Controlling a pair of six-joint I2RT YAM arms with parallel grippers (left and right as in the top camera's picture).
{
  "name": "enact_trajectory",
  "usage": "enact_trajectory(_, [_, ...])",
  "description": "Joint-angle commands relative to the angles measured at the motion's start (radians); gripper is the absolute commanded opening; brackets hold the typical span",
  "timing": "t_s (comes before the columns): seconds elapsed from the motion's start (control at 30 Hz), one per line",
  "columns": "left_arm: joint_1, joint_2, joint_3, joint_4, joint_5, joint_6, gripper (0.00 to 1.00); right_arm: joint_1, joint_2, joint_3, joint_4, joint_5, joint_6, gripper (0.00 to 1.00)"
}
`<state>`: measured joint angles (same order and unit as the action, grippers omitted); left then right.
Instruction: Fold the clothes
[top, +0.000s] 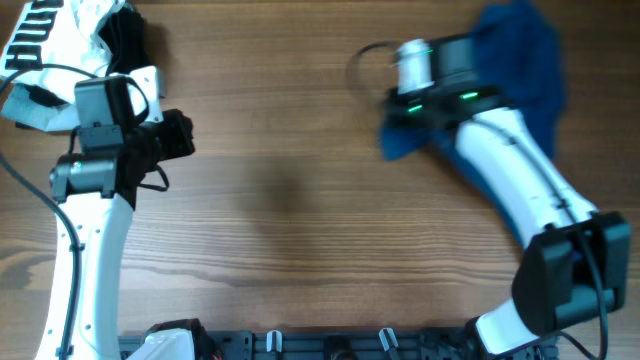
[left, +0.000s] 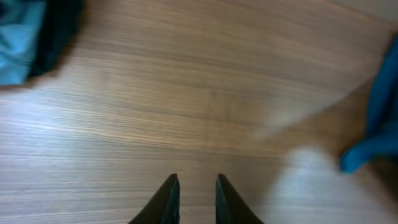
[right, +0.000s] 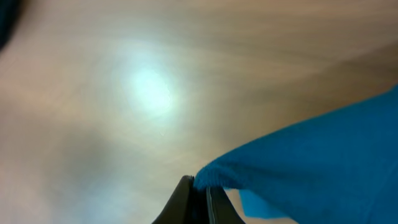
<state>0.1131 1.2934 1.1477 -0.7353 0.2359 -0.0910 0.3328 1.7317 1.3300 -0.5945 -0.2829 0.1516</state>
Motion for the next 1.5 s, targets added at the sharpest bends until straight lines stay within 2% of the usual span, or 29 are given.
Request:
enact_trajectory(0.0, [0.086,0.003,0.019,0.004,-0.027,-0.039,0.2,0.241,-0.021,0.013,-0.069,-0.102,-0.018,0.04])
enact_trajectory(0.1, [0.16,0.003,0.019,-0.009,-0.024,-0.053,0.19,0.344,-0.097,0.019,-0.136,-0.099,0.008,0.04])
enact_trajectory(0.2, [0.182,0.003,0.019,-0.035,-0.024,-0.053,0.16,0.291,-0.246,0.048,-0.127,-0.068,0.008,0.04])
enact_trajectory(0.3, [0.167,0.003,0.019,-0.042,0.01,-0.053,0.12,0.2,-0.376,0.064,-0.063,0.085,0.008,0.04])
enact_trajectory(0.5, [0.08,0.003,0.019,-0.079,0.071,-0.053,0.12,0.111,-0.335,0.064,-0.016,0.103,0.005,0.04])
enact_trajectory(0.7, [-0.087,0.003,0.019,-0.092,0.07,-0.093,0.25,0.111,-0.243,0.064,-0.018,0.087,0.007,0.04])
enact_trajectory(0.8, [-0.127,0.003,0.018,-0.1,0.071,-0.101,0.44,0.111,-0.238,0.064,-0.018,0.087,0.006,0.04])
enact_trajectory(0.87, [-0.144,0.003,0.018,-0.1,0.071,-0.101,0.51,0.111,-0.238,0.064,-0.018,0.087,0.006,0.04])
enact_trajectory(1.13, [-0.242,0.003,0.018,-0.089,0.07,-0.101,0.53,0.111,-0.23,0.063,-0.023,0.064,0.017,0.04])
enact_trajectory(1.3, [-0.337,0.019,0.018,0.026,0.07,-0.102,0.53,0.111,-0.23,0.063,-0.03,0.047,0.033,0.04])
enact_trajectory(1.47, [-0.46,0.148,0.018,0.161,0.071,-0.107,0.52,0.111,-0.23,0.063,-0.011,0.046,0.035,0.04])
